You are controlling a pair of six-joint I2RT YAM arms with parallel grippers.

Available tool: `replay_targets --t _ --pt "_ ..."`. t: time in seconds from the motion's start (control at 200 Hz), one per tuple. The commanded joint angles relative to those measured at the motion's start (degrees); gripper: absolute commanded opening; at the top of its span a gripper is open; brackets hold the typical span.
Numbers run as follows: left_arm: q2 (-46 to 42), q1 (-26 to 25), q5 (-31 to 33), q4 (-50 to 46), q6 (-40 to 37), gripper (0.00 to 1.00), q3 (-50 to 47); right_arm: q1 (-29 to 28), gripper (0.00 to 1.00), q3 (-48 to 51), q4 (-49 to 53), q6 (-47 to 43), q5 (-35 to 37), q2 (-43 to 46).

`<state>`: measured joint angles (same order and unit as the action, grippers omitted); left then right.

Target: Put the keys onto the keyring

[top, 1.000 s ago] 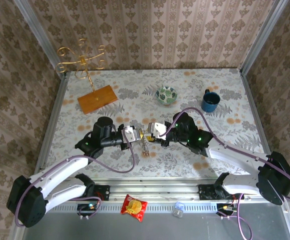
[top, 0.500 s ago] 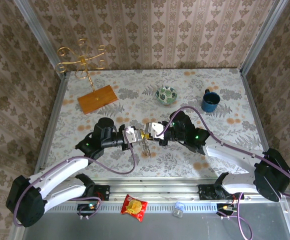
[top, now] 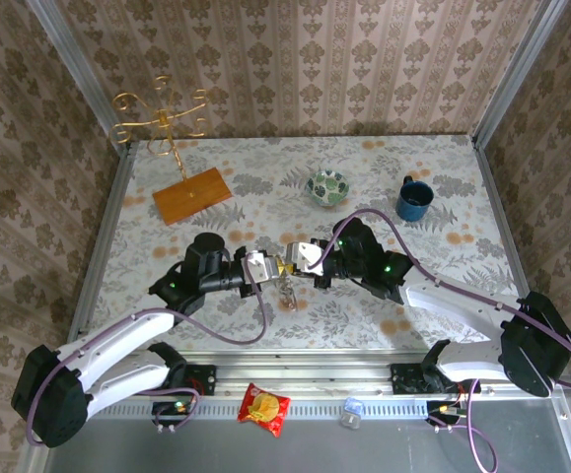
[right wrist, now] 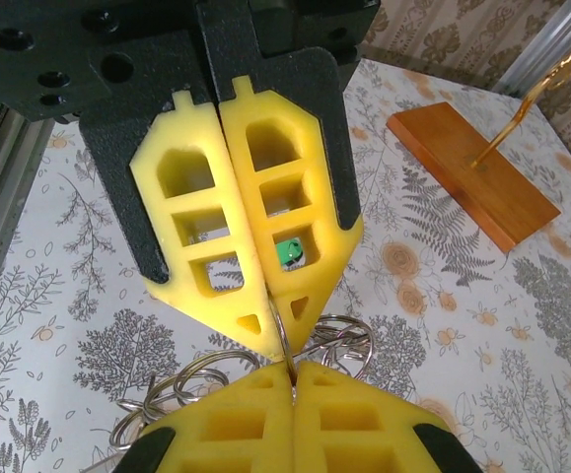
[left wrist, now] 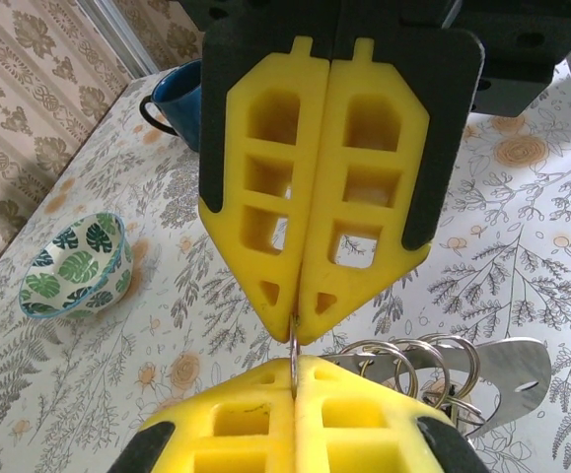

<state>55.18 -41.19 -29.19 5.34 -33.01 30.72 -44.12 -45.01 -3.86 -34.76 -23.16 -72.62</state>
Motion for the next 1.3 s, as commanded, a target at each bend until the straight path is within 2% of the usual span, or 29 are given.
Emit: replay_targets --t 0.0,0.575,0.725,0.845,1.0,1.16,1.295 --pt "0.45 -0.47 0.84 4.4 0.89 0.07 0.04 -0.53 0.0 -2.27 0.41 0.21 -4.13 -0.45" --pt "1.07 -0.81 1.07 5.36 1.19 0.09 -0.05 -0.57 0.0 -2.36 0.56 0.56 -4.97 -0.69" --pt "1.07 -0.82 0.63 5.12 1.13 0.0 0.03 -0.53 0.0 -2.28 0.65 0.63 -4.67 -0.74" --pt "0.23 -0.82 1.08 4.85 1.07 0.0 -0.27 -0.08 0.0 -1.64 -0.27 1.49 -2.78 -0.11" --pt "-3.5 -0.64 5.8 4.88 3.03 0.0 -0.66 3.35 0.29 3.01 -8.59 8.5 1.44 4.18" --pt "-9.44 0.16 11.32 -1.63 4.14 0.0 0.73 5.08 0.36 4.1 -9.65 15.72 6.97 6.35" --pt "-13.29 1.78 24.18 -9.52 8.09 0.0 3.72 5.01 0.38 3.48 -10.47 25.86 11.29 5.0"
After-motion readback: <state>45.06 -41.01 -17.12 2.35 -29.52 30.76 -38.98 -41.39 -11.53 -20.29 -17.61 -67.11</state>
